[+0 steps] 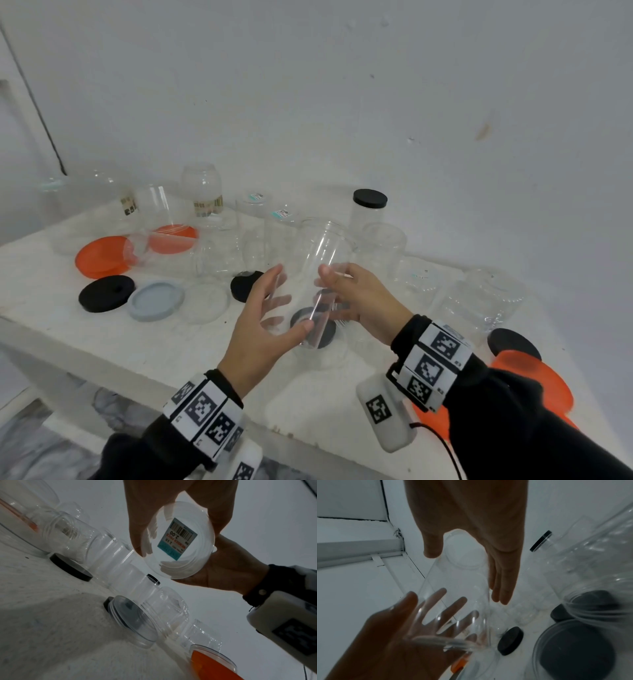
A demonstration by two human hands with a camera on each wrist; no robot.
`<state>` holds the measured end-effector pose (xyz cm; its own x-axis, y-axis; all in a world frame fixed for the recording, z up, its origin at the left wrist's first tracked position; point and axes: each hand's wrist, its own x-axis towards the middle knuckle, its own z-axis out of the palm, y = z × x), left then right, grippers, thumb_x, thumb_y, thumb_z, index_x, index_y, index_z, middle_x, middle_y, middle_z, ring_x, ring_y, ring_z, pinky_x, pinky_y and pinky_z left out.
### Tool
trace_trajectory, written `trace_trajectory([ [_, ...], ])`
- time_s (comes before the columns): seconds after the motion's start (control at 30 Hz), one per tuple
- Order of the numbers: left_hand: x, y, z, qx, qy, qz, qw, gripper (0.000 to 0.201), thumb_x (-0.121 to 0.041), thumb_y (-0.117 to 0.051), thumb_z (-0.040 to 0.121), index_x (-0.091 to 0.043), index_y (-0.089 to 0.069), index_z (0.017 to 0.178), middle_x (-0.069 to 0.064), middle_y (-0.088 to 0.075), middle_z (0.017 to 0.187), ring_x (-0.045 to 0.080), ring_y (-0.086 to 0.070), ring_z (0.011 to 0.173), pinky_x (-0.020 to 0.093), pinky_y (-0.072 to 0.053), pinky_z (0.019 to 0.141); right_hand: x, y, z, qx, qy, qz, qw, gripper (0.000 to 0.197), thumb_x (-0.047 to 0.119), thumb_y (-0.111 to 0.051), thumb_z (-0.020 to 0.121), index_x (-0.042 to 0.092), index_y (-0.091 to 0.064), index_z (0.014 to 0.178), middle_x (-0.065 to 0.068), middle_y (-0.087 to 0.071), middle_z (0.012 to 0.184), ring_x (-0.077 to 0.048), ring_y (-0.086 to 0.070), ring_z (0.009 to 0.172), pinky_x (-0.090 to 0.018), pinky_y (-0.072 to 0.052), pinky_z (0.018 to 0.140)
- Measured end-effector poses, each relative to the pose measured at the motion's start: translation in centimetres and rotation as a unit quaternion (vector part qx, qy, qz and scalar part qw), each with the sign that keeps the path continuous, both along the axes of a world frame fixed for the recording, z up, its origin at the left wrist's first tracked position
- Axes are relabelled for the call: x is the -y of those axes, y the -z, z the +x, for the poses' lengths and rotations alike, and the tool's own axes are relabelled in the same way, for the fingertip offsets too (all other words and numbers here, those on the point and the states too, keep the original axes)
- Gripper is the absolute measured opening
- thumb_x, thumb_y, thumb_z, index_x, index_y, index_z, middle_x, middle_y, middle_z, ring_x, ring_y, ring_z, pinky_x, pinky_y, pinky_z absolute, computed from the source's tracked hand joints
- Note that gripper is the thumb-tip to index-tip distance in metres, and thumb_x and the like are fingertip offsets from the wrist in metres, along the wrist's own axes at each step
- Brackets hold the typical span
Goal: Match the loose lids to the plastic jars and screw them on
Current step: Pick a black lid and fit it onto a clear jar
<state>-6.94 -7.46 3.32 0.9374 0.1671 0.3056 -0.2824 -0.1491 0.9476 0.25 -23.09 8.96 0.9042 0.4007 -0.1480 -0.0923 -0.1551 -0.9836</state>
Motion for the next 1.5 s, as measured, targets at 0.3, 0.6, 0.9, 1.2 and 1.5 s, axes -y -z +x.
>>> trace_trajectory([
  [0.3, -6.5, -0.4, 1.9, -0.046, 0.055, 0.113, 0.991, 0.072, -0.074, -0.057, 0.067, -0.034, -0.043, 0.126, -0.018, -0.054, 0.126, -0.006, -0.05, 0.114, 0.019, -0.038, 0.098, -1.5, -0.2, 1.2, 0.061, 0.1, -0.036, 0.992, 0.072, 0.037, -0.076, 0.072, 0.013, -0.038, 0.128, -0.004, -0.061, 0.111, -0.019, -0.065, 0.093, -0.03, -0.053, 0.075],
  [0.6, -11.5, 2.9, 9.9, -0.189, 0.087, 0.467, 0.859, 0.05, -0.03, -0.056, 0.091, -0.009, -0.041, 0.134, 0.004, -0.037, 0.144, 0.018, -0.039, 0.129, 0.027, -0.035, 0.103, -1.7, 0.8, 2.1, 0.078, 0.181, -0.068, 0.978, 0.062, 0.029, -0.079, 0.071, 0.017, -0.039, 0.116, -0.001, -0.051, 0.115, -0.015, -0.055, 0.102, -0.028, -0.047, 0.072],
  [0.9, -11.0, 3.5, 11.7, -0.23, 0.141, 0.552, 0.789, 0.073, -0.037, -0.056, 0.09, -0.005, -0.02, 0.146, 0.01, -0.026, 0.151, 0.023, -0.027, 0.137, 0.027, -0.023, 0.11, -2.4, 1.8, 1.6, 0.072, 0.192, -0.086, 0.975, 0.062, 0.031, -0.081, 0.068, 0.015, -0.043, 0.114, -0.01, -0.057, 0.112, -0.019, -0.056, 0.104, -0.024, -0.043, 0.069],
  [1.2, -10.6, 3.8, 10.7, -0.155, 0.191, 0.542, 0.804, 0.058, -0.032, -0.065, 0.083, -0.014, -0.041, 0.132, 0.002, -0.046, 0.127, 0.017, -0.041, 0.117, 0.023, -0.036, 0.095, -2.5, 1.8, 1.4, 0.093, 0.199, -0.095, 0.971, 0.063, 0.027, -0.082, 0.068, 0.014, -0.044, 0.115, -0.005, -0.053, 0.112, -0.019, -0.054, 0.106, -0.024, -0.046, 0.072],
  [1.5, -10.5, 4.5, 11.9, -0.209, 0.216, 0.595, 0.745, 0.098, -0.043, -0.073, 0.074, -0.027, -0.009, 0.148, 0.006, 0.003, 0.155, 0.025, -0.004, 0.142, 0.042, -0.022, 0.114, -2.5, 1.9, 1.1, 0.123, 0.189, -0.092, 0.97, 0.064, 0.024, -0.084, 0.066, 0.024, -0.038, 0.111, 0.002, -0.05, 0.117, -0.014, -0.05, 0.109, -0.02, -0.044, 0.075],
])
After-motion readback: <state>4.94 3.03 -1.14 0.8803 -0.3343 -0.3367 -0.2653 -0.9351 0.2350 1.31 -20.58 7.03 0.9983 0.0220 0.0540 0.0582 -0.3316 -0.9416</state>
